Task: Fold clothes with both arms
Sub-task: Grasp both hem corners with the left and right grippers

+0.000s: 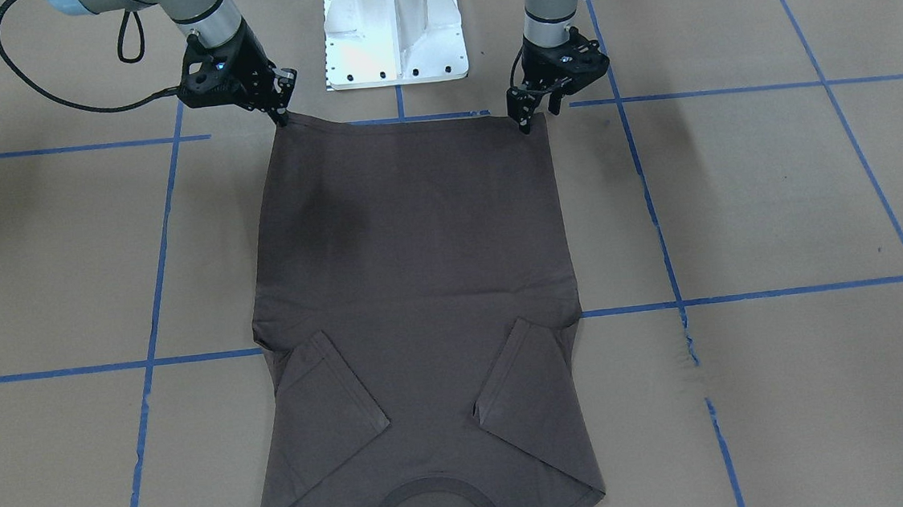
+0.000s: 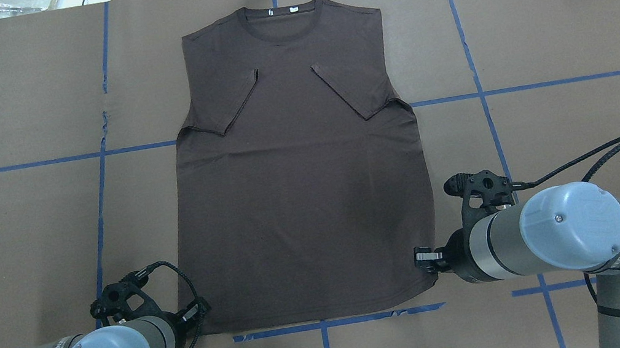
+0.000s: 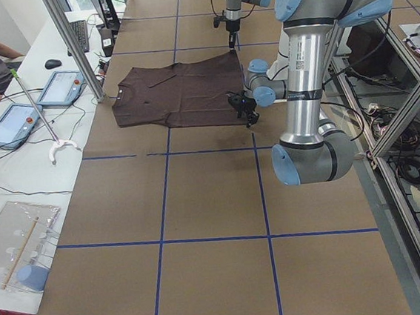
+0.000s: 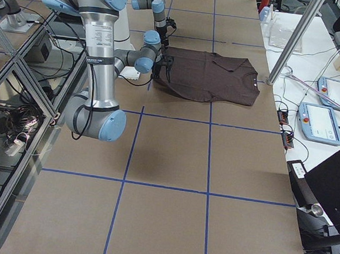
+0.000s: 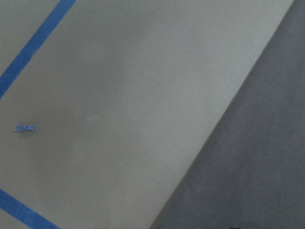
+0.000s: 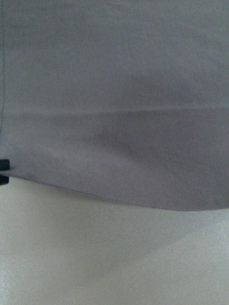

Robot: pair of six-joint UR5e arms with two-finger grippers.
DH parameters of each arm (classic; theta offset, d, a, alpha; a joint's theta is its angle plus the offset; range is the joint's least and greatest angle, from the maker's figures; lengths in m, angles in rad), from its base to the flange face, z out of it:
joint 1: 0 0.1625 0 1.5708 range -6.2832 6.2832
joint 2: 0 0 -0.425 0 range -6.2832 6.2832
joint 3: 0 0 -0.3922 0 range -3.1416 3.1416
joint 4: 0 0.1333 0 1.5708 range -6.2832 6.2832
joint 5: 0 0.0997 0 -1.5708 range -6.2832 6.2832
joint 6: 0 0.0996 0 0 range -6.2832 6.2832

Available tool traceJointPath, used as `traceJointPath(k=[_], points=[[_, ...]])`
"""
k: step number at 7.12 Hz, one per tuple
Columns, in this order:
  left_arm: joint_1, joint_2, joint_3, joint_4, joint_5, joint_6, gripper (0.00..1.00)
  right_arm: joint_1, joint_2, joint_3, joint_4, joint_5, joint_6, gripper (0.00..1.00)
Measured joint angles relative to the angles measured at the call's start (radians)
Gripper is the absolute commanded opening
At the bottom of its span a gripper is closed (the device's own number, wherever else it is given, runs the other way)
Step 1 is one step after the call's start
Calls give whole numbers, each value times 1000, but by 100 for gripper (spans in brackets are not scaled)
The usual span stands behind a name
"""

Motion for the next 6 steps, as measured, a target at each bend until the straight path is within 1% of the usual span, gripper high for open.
traceJointPath(k=[1, 2, 6], points=[[2, 0, -1, 0, 1, 0, 8, 5, -1, 1, 0, 3, 0, 0], [4, -2, -1, -1, 2, -1, 0, 8, -1, 2, 0, 5, 0, 0], [6, -6, -28, 20, 0, 3, 0, 9, -6, -3, -1, 6, -1, 0]])
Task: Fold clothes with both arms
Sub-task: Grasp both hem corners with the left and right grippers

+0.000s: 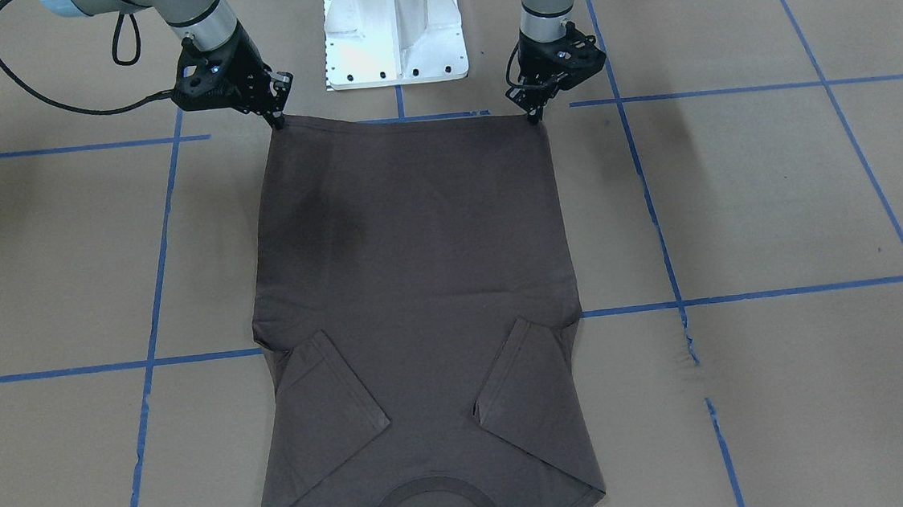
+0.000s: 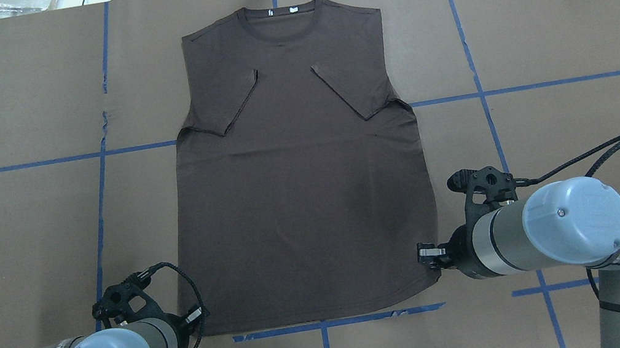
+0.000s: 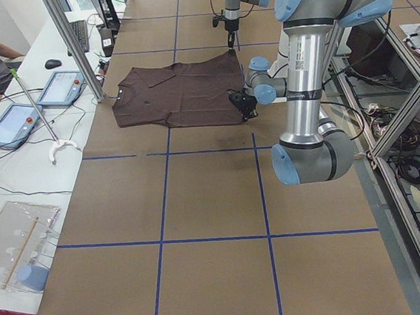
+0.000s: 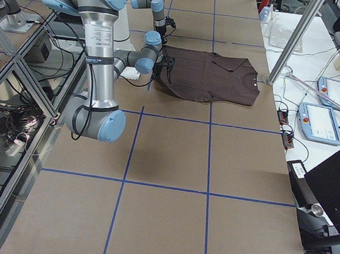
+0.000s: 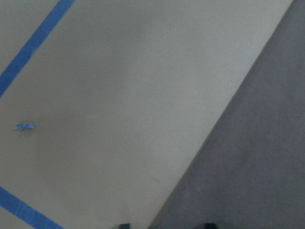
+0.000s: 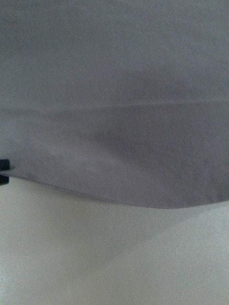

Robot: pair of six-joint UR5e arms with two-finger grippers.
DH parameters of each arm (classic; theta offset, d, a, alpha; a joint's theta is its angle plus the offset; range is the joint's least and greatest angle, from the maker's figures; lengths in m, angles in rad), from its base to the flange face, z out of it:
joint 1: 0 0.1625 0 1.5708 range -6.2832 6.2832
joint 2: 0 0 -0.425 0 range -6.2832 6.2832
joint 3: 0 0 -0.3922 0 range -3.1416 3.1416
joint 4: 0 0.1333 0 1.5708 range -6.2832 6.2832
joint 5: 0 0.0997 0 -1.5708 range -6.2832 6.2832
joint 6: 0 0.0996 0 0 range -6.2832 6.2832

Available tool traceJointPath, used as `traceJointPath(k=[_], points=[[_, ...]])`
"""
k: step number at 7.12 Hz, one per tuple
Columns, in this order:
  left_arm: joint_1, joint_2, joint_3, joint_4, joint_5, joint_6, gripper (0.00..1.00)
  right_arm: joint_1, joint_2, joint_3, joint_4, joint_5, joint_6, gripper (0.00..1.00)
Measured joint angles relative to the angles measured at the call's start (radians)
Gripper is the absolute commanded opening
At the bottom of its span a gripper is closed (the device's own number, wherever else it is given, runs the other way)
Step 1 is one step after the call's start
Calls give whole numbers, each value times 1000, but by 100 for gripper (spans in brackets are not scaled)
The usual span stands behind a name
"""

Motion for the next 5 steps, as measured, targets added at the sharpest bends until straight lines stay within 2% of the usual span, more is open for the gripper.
traceJointPath(k=[2, 5], points=[[0, 0, -58, 48, -3, 7, 0, 9, -2, 4, 0, 11, 0, 0], [24, -4, -247, 230, -9, 15, 0, 43, -76, 84, -2, 123, -2, 0]])
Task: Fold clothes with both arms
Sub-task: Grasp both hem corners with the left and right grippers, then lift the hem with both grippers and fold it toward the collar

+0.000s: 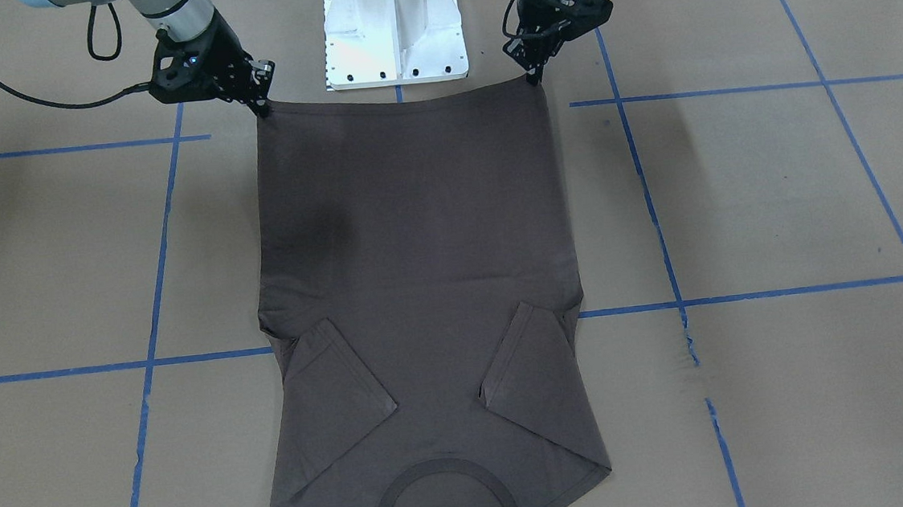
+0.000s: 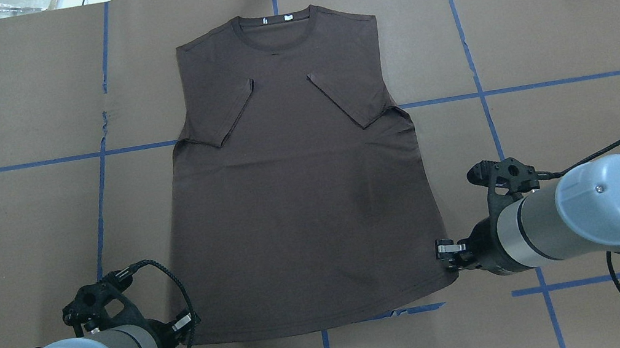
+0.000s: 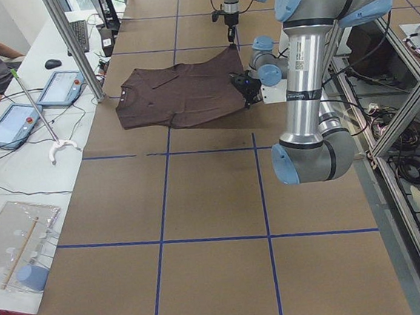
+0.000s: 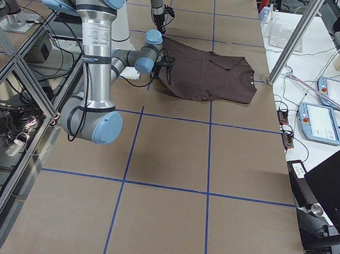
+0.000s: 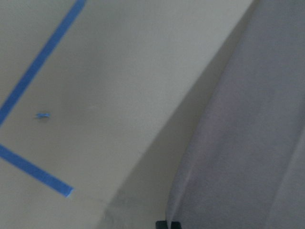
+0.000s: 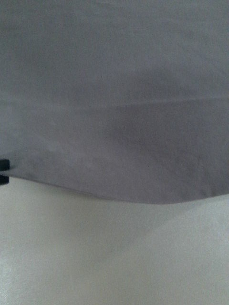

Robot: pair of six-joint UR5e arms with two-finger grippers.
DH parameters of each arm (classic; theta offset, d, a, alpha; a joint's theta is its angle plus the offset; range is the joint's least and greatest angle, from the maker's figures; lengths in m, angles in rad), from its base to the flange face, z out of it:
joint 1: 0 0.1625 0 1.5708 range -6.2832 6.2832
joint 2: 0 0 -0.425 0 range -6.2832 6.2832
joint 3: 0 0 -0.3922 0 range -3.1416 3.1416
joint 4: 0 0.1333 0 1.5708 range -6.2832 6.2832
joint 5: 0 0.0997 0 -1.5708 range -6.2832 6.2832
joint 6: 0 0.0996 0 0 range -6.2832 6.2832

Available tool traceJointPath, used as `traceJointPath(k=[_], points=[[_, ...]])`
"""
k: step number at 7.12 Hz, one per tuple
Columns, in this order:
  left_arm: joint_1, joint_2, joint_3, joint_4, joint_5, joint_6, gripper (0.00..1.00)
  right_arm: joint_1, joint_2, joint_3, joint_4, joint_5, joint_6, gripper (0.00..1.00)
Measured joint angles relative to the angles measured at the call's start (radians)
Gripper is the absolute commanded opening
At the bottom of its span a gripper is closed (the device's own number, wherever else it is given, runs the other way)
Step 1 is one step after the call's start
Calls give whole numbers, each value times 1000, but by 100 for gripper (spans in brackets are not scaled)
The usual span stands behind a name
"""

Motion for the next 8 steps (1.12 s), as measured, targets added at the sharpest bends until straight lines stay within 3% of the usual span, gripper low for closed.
traceJointPath(k=[4, 6, 8], points=[[148, -31, -132, 63, -41, 38, 0, -54, -114, 153, -3, 205, 11, 0], [162, -58, -173, 86, -57, 57, 0, -46, -120, 167, -3, 217, -2, 0], [110, -98, -172, 90, -65, 128, 0, 45, -79, 133, -2, 195, -111, 0]])
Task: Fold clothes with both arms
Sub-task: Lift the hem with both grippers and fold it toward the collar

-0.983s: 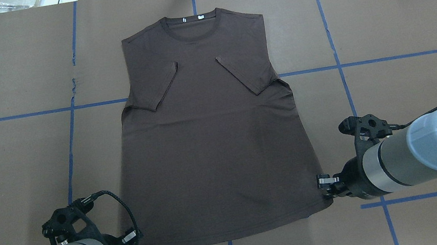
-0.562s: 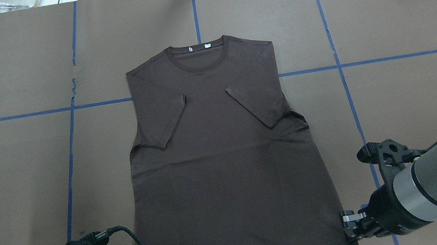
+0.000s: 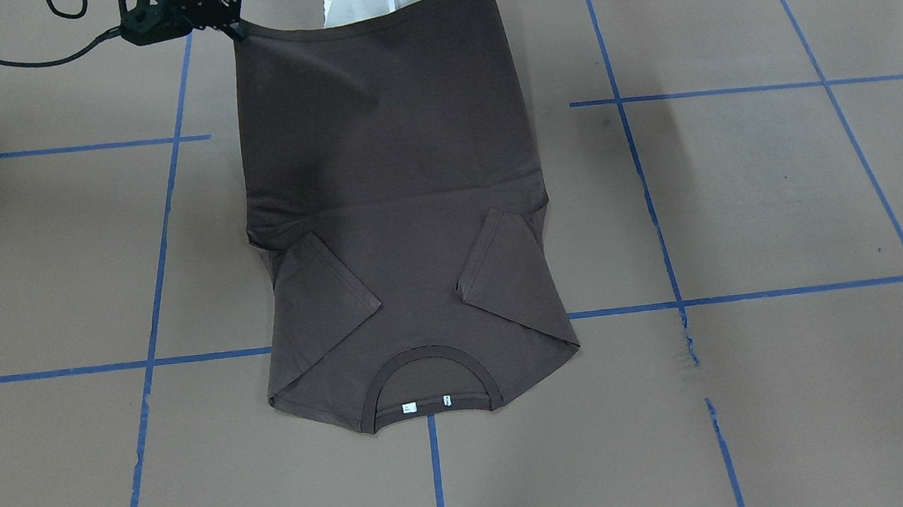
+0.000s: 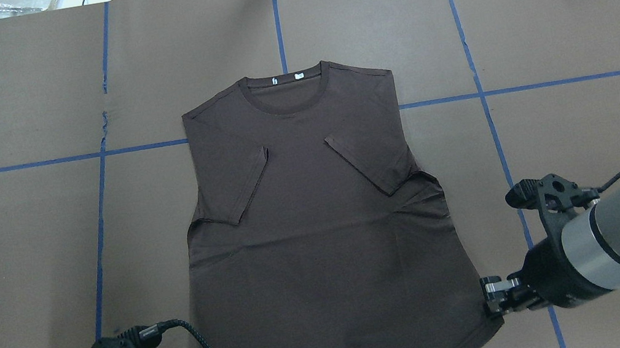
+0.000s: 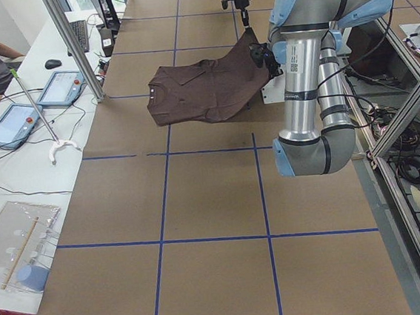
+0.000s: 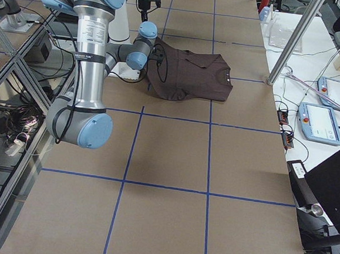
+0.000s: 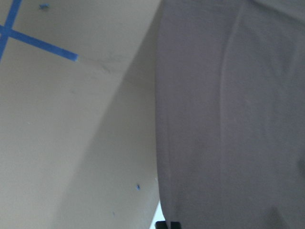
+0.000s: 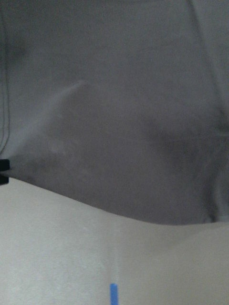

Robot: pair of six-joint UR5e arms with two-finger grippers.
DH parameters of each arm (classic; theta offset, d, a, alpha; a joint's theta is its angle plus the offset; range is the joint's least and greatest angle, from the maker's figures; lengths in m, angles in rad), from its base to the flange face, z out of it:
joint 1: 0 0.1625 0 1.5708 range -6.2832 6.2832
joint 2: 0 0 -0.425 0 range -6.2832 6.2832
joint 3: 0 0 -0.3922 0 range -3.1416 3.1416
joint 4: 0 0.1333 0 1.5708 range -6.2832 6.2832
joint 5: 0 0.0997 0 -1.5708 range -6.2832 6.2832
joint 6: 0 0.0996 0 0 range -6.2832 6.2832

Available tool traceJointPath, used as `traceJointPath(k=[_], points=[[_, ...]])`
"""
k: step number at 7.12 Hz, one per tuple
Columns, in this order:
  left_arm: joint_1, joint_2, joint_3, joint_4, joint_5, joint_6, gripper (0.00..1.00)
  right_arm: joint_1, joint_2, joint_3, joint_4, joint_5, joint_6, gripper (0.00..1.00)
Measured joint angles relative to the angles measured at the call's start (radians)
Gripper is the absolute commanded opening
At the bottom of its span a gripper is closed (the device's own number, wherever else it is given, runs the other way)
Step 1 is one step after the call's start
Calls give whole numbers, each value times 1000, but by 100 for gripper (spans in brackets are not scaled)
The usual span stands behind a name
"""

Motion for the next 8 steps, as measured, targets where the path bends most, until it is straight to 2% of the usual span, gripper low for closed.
traceJointPath(k=[2, 3, 5, 7, 8], points=[[-126, -31, 18, 1, -21, 157, 0, 131, 47, -54, 2, -1, -122, 0], [-204, -41, 43, 1, -36, 237, 0, 195, 99, -117, 3, 2, -167, 0], [-361, -79, 134, -5, -93, 357, 0, 304, 257, -303, 3, 7, -219, 0], [-487, -148, 273, -28, -125, 450, 0, 384, 405, -495, 2, 40, -249, 0], [-535, -165, 349, -79, -129, 484, 0, 412, 470, -582, 2, 60, -257, 0]])
